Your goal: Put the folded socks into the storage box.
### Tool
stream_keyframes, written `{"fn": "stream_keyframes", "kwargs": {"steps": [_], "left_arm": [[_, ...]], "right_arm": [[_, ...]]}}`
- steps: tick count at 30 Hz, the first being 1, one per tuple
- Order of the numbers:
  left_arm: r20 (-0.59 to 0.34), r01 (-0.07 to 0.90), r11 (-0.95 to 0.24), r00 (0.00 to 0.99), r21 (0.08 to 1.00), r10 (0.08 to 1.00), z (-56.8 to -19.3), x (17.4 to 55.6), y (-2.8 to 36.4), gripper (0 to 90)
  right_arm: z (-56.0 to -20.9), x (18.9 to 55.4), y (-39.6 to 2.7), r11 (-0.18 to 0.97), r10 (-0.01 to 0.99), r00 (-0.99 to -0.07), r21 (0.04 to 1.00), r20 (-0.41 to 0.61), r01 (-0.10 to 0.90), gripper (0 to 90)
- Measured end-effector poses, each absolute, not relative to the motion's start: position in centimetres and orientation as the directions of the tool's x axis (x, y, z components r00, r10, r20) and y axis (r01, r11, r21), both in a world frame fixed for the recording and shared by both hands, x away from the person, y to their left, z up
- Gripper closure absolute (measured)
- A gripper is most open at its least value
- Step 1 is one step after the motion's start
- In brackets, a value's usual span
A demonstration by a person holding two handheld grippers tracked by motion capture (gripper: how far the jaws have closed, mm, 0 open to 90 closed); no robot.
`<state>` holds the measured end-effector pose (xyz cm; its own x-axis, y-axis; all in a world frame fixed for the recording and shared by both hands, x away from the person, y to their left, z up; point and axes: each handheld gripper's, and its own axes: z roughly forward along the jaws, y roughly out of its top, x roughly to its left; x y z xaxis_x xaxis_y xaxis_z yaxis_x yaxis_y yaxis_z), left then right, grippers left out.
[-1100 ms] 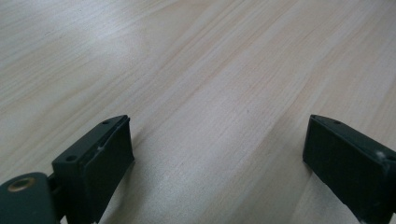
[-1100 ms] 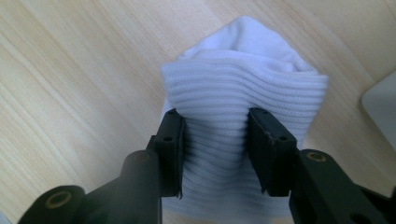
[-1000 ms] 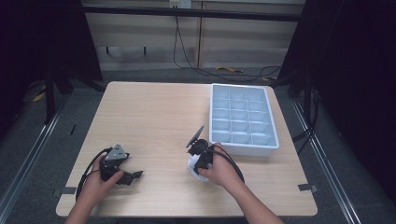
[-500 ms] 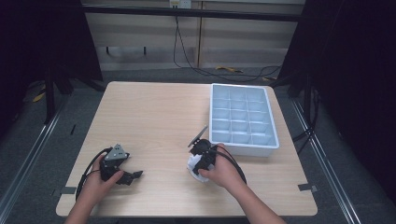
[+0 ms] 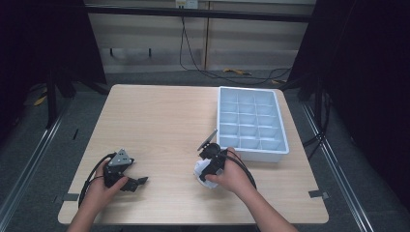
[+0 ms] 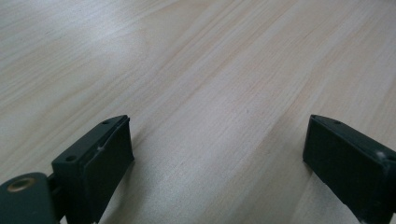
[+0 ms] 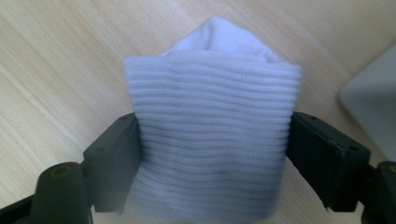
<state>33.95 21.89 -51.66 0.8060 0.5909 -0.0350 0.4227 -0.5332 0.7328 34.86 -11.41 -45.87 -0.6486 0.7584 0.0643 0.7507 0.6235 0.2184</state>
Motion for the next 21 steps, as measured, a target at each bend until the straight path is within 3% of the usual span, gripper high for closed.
{"fn": "stream_keyframes", "kwargs": {"steps": [6, 11, 21], "left_arm": [[-0.036, 0.422, -0.531, 0.806, 0.735, 0.590, -51.7, 33.9, 21.9, 7.9], [-0.036, 0.422, -0.531, 0.806, 0.735, 0.590, -51.7, 33.9, 21.9, 7.9], [-0.035, 0.423, -0.533, 0.806, 0.733, 0.591, -51.7, 34.0, 21.9, 7.9]], "right_arm": [[-46.3, 35.0, -11.0, 0.624, 0.753, -0.647, 0.182, 0.121, 0.760, 40.3], [-46.5, 34.6, -9.3, 0.701, 0.700, -0.712, 0.143, 0.050, 0.699, 50.4], [-46.0, 34.8, -10.2, 0.729, 0.651, -0.750, 0.175, 0.118, 0.661, 57.1]]}}
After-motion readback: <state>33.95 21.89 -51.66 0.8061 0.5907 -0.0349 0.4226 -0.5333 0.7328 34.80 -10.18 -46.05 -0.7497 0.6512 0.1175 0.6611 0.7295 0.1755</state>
